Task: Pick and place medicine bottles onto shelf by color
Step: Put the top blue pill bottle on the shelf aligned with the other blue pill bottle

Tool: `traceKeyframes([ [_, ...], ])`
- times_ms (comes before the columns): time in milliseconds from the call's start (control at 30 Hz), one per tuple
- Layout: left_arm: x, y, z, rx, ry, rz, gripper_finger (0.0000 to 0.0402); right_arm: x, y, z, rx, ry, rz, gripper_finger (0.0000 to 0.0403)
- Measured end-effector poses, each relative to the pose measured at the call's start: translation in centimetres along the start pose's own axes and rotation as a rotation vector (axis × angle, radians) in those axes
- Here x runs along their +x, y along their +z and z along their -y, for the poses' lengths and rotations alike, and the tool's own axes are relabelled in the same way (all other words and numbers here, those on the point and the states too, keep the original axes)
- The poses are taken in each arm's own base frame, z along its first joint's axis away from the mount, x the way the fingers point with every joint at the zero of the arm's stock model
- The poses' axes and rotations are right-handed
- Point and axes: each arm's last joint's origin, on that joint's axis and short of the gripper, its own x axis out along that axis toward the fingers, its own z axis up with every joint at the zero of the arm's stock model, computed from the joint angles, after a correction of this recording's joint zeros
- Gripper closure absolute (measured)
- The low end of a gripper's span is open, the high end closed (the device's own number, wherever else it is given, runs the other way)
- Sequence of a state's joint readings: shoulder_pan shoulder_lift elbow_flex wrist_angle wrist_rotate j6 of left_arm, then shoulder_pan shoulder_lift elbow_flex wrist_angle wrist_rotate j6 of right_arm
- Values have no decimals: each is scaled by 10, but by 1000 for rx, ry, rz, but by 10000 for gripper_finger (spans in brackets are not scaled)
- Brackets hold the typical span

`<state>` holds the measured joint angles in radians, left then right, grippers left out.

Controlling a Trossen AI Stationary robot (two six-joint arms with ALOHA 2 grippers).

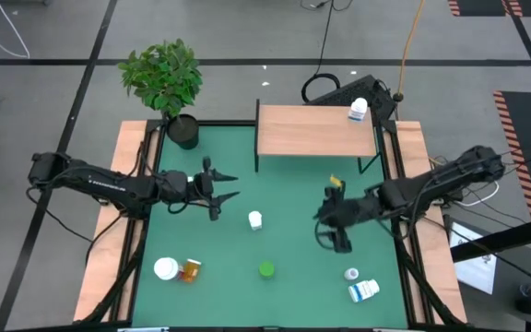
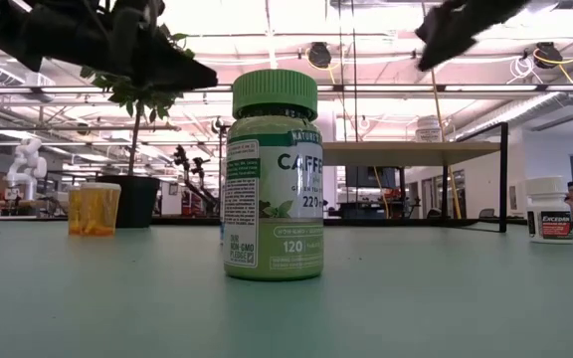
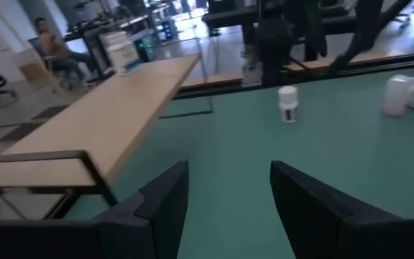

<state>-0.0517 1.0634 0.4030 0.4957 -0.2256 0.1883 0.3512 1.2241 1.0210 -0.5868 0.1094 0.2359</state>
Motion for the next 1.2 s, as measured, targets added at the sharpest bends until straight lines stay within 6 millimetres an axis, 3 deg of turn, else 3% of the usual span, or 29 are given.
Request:
traceKeyframes([
  [300,18,-9,32,34,-92,42,202,12,-15,-45,149,109,-99,179],
  [533,27,-15,52,31,-142,83,202,8,-29,-77,332,149,-150,179],
  [700,35,-7,67,32,-180,93,202,1,-40,-93,401,135,-150,179],
  [967,54,-7,89,57,-200,6,202,-11,-74,-86,482,-177,-303,185],
  [1200,55,-11,93,-19,-115,-49,202,-12,-76,-71,530,-352,-260,190],
])
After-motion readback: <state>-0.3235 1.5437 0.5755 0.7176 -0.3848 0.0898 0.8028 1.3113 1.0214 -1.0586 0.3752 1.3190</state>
